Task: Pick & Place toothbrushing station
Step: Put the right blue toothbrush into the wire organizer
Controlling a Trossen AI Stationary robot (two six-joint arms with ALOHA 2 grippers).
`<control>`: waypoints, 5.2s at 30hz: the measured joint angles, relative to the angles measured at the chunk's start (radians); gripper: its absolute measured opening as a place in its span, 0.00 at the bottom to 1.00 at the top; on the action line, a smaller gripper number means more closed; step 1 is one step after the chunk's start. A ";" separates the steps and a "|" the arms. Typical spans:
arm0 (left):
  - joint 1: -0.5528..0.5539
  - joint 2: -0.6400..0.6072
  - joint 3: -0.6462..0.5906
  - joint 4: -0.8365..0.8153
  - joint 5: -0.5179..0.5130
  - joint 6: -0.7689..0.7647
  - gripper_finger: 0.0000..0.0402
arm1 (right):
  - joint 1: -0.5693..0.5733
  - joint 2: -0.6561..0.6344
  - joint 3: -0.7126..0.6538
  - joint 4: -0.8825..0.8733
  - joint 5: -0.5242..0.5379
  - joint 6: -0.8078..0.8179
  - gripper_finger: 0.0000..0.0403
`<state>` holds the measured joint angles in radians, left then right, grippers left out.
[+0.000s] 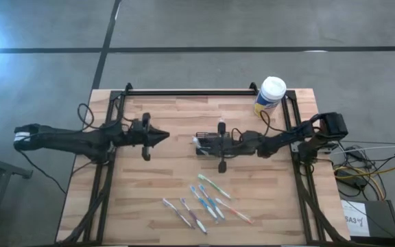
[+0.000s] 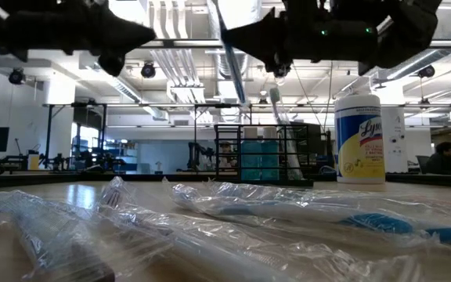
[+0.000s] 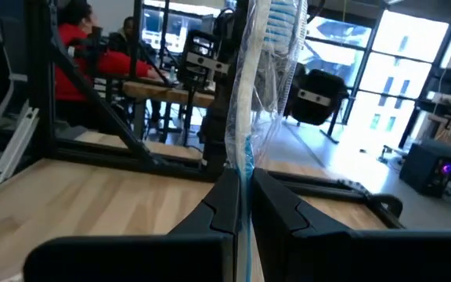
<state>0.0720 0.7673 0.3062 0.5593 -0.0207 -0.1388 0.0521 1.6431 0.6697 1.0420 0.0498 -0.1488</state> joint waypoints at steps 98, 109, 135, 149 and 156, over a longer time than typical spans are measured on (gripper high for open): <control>0.011 0.399 0.394 -0.010 0.071 0.118 0.74 | -0.028 0.061 0.174 -0.035 0.207 -0.126 0.04; 0.012 0.415 0.394 0.002 0.069 0.139 0.61 | -0.010 0.061 0.174 -0.029 0.204 -0.151 0.04; 0.014 0.294 0.388 -0.151 0.054 0.284 0.05 | 0.000 -0.249 0.081 -0.515 0.131 -0.010 0.22; 0.085 0.477 0.271 0.212 0.127 0.154 0.05 | 0.034 -0.742 -0.379 -0.347 -0.010 0.027 0.03; 0.110 0.576 0.323 0.214 0.157 0.181 0.05 | 0.033 -0.863 -0.506 -0.300 -0.002 0.011 0.02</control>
<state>0.1818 1.3429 0.6296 0.7731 0.1359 0.0425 0.0849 0.7801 0.1637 0.7421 0.0478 -0.1375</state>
